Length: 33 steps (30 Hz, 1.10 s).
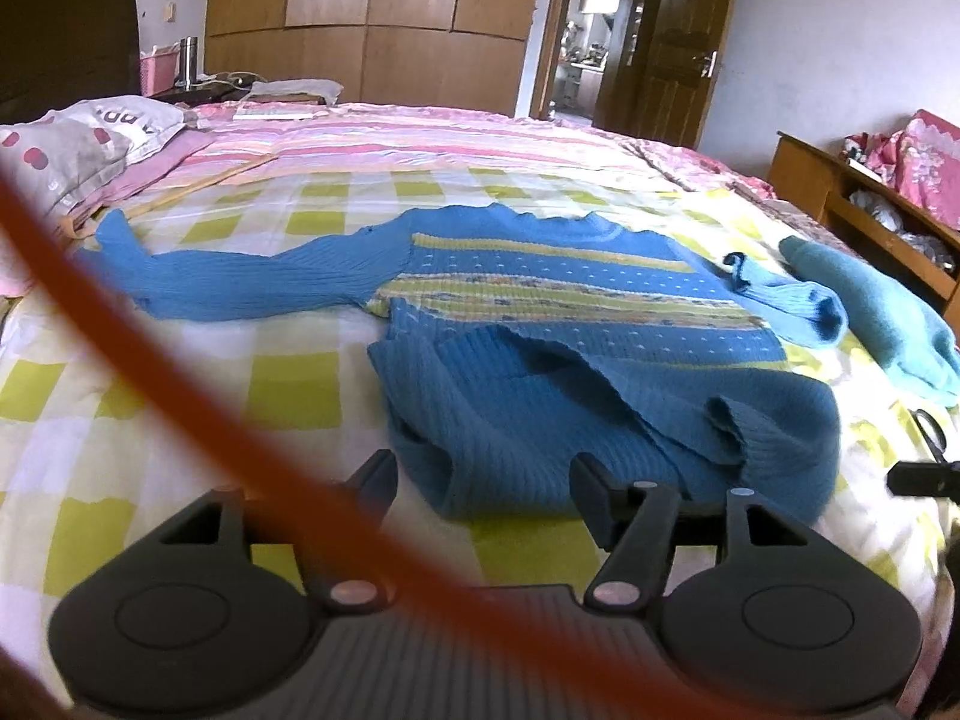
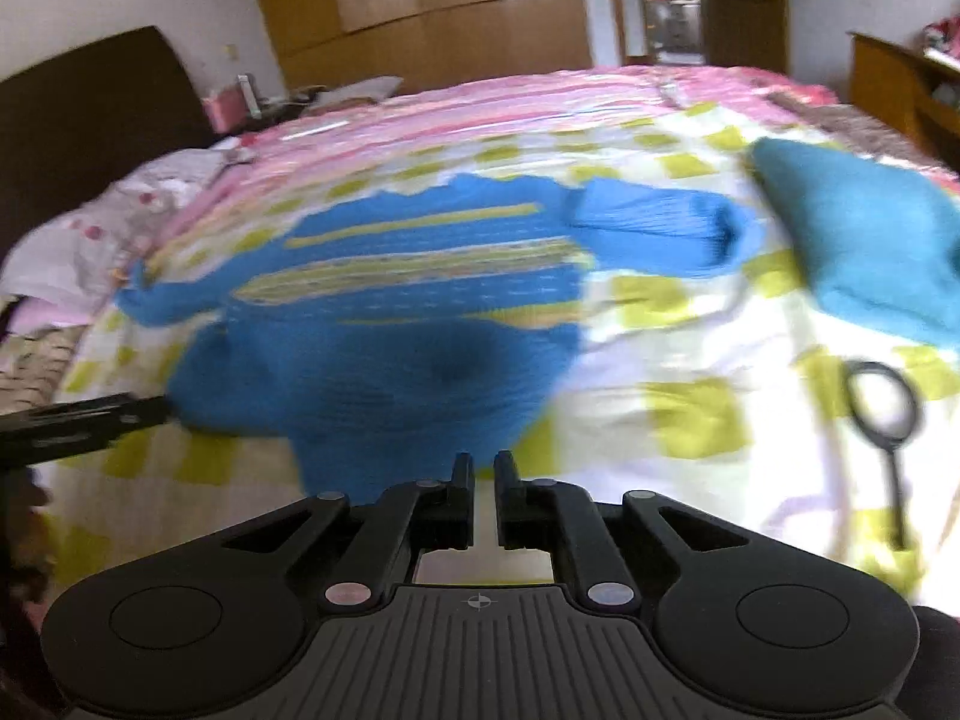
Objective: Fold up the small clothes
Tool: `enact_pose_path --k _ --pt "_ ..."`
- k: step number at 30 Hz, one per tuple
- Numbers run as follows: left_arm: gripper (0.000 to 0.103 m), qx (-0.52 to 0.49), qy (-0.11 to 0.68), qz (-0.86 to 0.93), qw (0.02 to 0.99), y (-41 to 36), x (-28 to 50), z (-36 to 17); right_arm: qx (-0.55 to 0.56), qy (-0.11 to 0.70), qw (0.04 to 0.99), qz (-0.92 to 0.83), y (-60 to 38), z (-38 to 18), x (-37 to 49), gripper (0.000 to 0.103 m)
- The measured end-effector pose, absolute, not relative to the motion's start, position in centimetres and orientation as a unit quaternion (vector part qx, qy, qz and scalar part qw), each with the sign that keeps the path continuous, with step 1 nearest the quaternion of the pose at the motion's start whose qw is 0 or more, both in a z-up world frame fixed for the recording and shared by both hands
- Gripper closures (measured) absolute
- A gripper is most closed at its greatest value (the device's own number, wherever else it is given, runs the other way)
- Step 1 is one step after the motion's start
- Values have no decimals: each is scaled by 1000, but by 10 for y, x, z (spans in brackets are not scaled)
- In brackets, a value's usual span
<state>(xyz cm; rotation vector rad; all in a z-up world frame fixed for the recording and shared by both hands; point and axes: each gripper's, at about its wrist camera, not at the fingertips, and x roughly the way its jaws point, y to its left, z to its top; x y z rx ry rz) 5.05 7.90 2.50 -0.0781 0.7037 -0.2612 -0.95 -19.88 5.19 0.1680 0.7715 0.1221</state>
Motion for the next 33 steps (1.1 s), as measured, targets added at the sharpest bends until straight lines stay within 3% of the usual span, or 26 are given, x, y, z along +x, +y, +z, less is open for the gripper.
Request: enact_pose_path --k 1,3,5,10,12,13,15,17,19,23,31,32,33 --pt "35 -38 343 -126 930 78 54 25 78 377 920 70 -190 50 -4 91" --pt "32 -35 345 -119 931 77 63 23 59 373 922 89 -169 44 7 77" --pt "30 -31 346 -113 931 75 73 20 38 368 924 100 -149 38 18 57" --pt "28 -22 354 -102 929 69 94 10 -1 365 925 107 -117 25 39 53" --pt "28 -23 356 -103 929 67 99 7 -22 364 927 93 -114 19 44 54" --pt "29 -23 356 -103 929 66 100 6 -26 365 927 84 -116 16 47 59" --pt "53 -25 360 -105 927 67 101 6 -8 375 924 73 -126 14 49 76" --pt "69 -35 369 -112 922 71 102 6 10 383 921 63 -139 15 49 97" --pt "77 -49 368 -121 921 75 99 9 27 385 921 57 -153 18 46 103" --pt "85 -65 356 -149 920 80 86 22 45 375 925 45 -176 32 34 103" --pt "86 -60 335 -217 915 77 41 44 65 358 930 55 -197 58 7 102" --pt "86 -56 335 -224 913 76 34 45 62 359 929 65 -194 57 7 94" --pt "86 -51 336 -228 912 75 27 46 56 359 929 71 -191 55 7 93"
